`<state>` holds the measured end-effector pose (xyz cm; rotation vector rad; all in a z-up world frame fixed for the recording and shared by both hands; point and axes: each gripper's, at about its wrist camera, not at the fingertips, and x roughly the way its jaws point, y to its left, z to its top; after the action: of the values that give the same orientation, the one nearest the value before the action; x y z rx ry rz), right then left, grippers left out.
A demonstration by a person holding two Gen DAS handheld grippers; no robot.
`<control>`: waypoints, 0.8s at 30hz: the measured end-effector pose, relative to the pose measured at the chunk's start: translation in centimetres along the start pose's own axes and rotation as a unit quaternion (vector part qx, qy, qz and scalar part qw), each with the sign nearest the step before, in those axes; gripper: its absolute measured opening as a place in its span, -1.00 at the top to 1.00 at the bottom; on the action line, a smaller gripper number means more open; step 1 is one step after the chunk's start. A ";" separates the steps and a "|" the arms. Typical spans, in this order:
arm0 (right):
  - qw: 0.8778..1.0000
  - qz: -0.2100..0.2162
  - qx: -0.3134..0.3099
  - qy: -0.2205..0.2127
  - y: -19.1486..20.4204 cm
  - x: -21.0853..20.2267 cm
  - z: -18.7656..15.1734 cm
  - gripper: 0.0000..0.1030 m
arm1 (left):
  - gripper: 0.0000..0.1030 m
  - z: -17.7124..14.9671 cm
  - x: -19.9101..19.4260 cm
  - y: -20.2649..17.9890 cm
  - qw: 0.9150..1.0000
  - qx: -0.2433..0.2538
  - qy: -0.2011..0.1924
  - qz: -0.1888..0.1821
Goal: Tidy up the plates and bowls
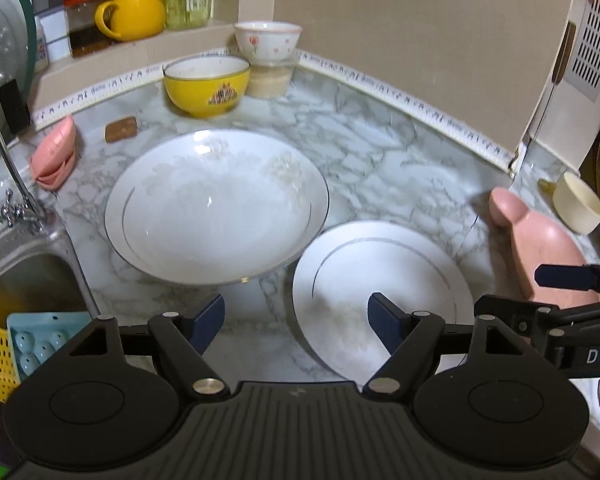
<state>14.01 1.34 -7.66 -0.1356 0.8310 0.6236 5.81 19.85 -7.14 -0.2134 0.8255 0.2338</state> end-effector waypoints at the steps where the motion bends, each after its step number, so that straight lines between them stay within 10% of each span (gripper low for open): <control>1: 1.000 0.002 0.000 0.003 0.0 0.2 -0.1 -0.83 | -0.52 -0.2 0.3 0.0 1.000 0.001 0.006 -0.001; 24: 0.997 0.024 0.044 0.064 -0.7 4.5 0.0 -0.18 | -0.51 -0.7 4.2 0.1 0.999 -0.016 0.039 -0.023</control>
<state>16.71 2.87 -11.04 -0.0760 0.9866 0.6275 8.02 20.22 -10.71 -0.2738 0.8939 0.1963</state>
